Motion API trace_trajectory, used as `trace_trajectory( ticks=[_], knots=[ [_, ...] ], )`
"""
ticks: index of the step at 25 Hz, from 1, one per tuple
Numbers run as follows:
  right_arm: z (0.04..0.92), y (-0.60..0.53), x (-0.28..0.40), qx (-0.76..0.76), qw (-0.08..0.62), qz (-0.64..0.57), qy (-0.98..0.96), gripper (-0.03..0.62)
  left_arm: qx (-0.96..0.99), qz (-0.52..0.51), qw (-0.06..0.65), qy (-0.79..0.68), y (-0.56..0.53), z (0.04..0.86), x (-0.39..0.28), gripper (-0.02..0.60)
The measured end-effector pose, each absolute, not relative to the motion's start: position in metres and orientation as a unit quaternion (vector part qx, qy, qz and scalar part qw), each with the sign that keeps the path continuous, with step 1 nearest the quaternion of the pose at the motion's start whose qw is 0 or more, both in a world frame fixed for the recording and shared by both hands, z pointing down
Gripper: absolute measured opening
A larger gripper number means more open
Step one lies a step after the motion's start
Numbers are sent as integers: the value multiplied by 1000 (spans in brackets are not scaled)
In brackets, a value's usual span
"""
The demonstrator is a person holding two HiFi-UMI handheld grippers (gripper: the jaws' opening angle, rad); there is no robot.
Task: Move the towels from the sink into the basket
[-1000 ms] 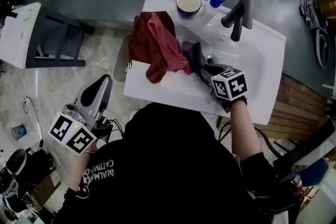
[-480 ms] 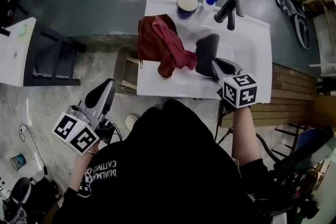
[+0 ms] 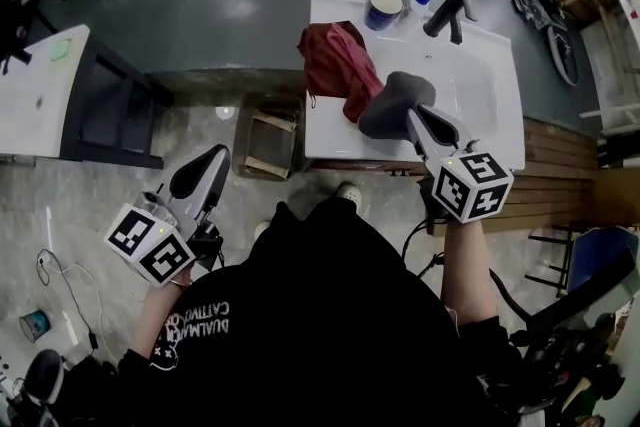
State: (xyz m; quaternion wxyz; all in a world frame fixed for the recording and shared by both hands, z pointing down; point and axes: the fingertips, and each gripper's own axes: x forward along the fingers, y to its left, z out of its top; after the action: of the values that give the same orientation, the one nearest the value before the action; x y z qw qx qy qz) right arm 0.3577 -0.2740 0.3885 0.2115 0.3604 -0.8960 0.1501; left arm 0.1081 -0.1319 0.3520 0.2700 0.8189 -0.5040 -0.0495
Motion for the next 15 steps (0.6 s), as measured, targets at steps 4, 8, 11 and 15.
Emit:
trace_trajectory(
  ticks=[4,8,11,15],
  knots=[
    [375,-245,325,352,202,136,-904,38,822,-53,266,-501,-108,351,86,-2],
    [370,-222,294,339,198,129,-911,38,820,-58,260,-506,-87,351,63,-2],
    [370,-207,268,324,200,128,-916,38,815,-63,261,-513,-72,353,44,-2],
    [369,-195,236,302,209,124,-922,39,806,-67,266,-525,-57,353,22,-2]
  ],
)
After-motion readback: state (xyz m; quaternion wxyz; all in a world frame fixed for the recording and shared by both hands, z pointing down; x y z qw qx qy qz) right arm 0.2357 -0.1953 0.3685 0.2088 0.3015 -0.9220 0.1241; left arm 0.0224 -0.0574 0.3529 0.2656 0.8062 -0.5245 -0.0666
